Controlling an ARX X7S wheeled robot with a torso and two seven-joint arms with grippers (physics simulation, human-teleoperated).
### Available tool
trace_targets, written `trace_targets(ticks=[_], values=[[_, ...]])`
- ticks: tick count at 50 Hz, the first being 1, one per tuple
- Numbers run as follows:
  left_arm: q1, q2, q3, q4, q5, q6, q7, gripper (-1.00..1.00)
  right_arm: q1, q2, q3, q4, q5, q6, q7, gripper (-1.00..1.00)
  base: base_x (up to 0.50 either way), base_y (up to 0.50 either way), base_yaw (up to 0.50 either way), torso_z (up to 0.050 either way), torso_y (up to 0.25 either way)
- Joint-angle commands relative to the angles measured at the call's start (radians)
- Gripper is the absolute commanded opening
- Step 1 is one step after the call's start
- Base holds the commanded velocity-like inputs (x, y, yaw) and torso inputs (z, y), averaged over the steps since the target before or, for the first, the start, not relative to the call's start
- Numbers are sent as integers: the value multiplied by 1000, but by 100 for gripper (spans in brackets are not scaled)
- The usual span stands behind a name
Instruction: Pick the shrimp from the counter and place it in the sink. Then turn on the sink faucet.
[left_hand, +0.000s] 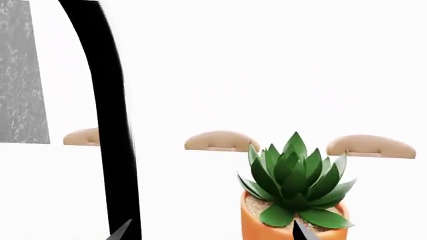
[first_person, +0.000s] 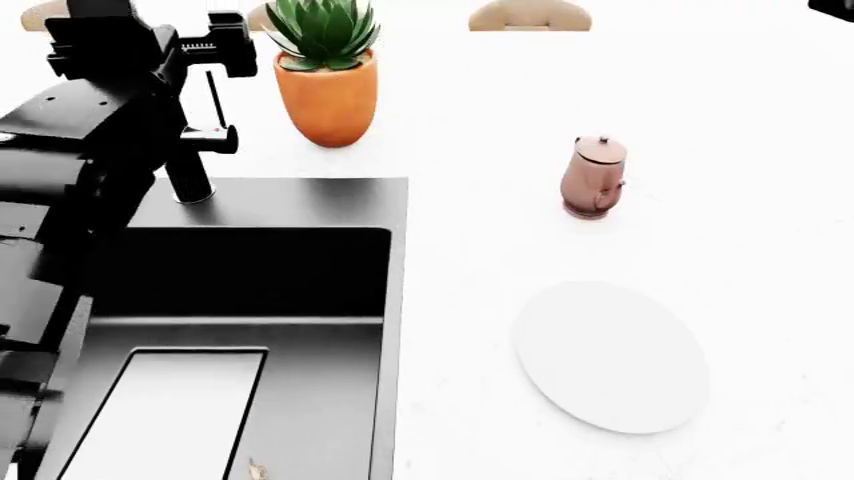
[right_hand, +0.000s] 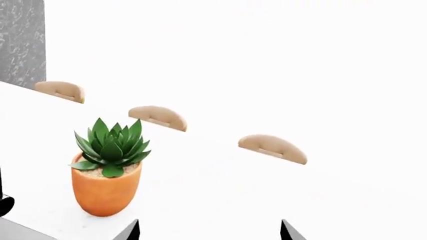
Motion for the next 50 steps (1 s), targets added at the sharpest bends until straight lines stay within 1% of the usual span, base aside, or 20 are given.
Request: trace_targets(ticks=[1, 6, 10, 19, 27, 36, 39, 44, 50], values=[[-98, 160, 2, -509, 116, 255, 158, 100, -16, 6, 7, -5, 0, -7, -6, 100, 0, 0, 0, 0, 0], [-89, 167, -72, -510, 199, 255, 152, 100, -21, 11, 12, -10, 3, -8, -8, 100, 0, 0, 0, 0, 0], [-74, 174, -165, -510, 287, 245, 160, 100, -21, 15, 15, -12, 7, -6, -10, 100, 0, 0, 0, 0, 0], [-52, 198, -408, -510, 493, 266, 232, 100, -26, 14, 19, -6, 6, -5, -18, 100, 0, 0, 0, 0, 0], [-37, 214, -542, -510, 629, 242, 269, 100, -27, 19, 23, -9, 5, 0, -21, 100, 0, 0, 0, 0, 0], [-33, 218, -619, -510, 700, 240, 259, 100, -32, 24, 28, -14, 4, -2, -17, 100, 0, 0, 0, 0, 0], [-32, 219, -628, -510, 715, 240, 257, 100, -30, 24, 31, -12, 4, 0, -17, 100, 0, 0, 0, 0, 0], [-29, 224, -647, -510, 723, 237, 270, 100, -32, 24, 33, -12, 2, 0, -20, 100, 0, 0, 0, 0, -214], [-22, 226, -654, -510, 735, 245, 273, 100, -42, 31, 35, -21, 1, -3, -17, 100, 0, 0, 0, 0, 0]])
